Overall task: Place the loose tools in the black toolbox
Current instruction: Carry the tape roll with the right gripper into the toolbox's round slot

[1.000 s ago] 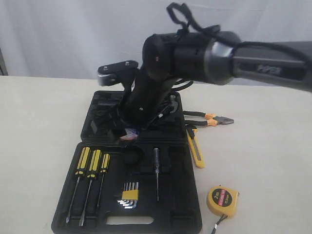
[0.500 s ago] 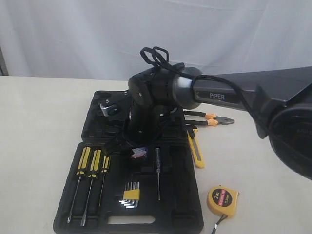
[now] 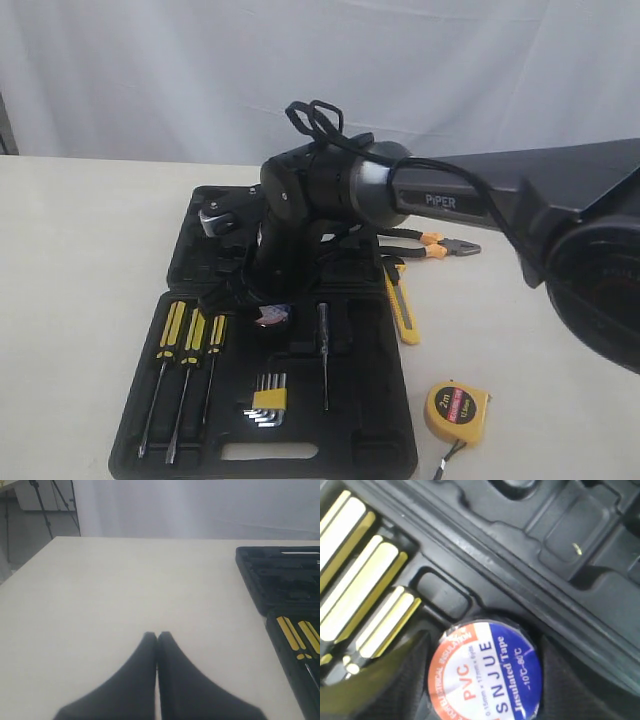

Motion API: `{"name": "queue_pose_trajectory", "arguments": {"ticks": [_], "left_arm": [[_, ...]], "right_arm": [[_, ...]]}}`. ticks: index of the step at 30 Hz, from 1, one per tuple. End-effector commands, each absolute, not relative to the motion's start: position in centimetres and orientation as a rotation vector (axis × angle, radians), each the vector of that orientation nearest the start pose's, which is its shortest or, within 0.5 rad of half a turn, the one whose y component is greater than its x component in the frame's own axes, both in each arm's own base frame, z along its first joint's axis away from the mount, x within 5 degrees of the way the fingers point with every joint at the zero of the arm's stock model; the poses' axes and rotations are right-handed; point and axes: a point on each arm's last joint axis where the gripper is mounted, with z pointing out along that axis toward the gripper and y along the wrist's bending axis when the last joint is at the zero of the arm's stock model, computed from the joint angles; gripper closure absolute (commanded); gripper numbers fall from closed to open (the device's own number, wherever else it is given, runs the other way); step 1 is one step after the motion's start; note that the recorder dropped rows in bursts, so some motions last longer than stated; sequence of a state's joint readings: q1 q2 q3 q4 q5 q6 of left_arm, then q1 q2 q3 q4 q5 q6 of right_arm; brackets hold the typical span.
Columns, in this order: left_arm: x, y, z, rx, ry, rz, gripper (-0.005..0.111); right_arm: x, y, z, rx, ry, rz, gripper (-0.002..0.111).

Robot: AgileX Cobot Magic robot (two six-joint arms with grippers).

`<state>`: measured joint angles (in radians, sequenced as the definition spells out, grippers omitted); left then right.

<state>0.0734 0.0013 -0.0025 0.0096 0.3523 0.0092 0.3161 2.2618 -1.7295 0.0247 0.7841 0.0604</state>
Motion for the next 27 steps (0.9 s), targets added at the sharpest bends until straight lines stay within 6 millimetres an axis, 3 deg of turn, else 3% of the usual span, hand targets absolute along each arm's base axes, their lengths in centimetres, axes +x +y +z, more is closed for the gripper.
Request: {"name": "queue_pose_trajectory", "arguments": {"ticks": [1,8,9,15,23,27], "left_arm": [[5.3,0.4,18.2,-0.056,1.825,0.053,0.107],[5.3,0.4,18.2,-0.056,1.825,0.053,0.107],[5.3,0.4,18.2,-0.056,1.825,0.053,0.107],[5.3,0.4,18.2,-0.056,1.825,0.053,0.107],[5.3,0.4,18.2,-0.056,1.825,0.053,0.107],[5.3,0.4,18.2,-0.056,1.825,0.053,0.107]], "right_arm": [[45.1,15.1,14.2,-0.336,2.800,0.122,0.109],[45.1,15.1,14.1,-0.340,2.800,0.118,0.105],[45.1,15.1,14.1,-0.340,2.800,0.118,0.099],[45.1,15.0,14.2,-0.343,2.795,0.113,0.041],[45.1,15.0,14.4,-0.347,2.788,0.102,0.039],[45.1,15.0,15.8,-0.344,2.759,0.109,0.041]]}}
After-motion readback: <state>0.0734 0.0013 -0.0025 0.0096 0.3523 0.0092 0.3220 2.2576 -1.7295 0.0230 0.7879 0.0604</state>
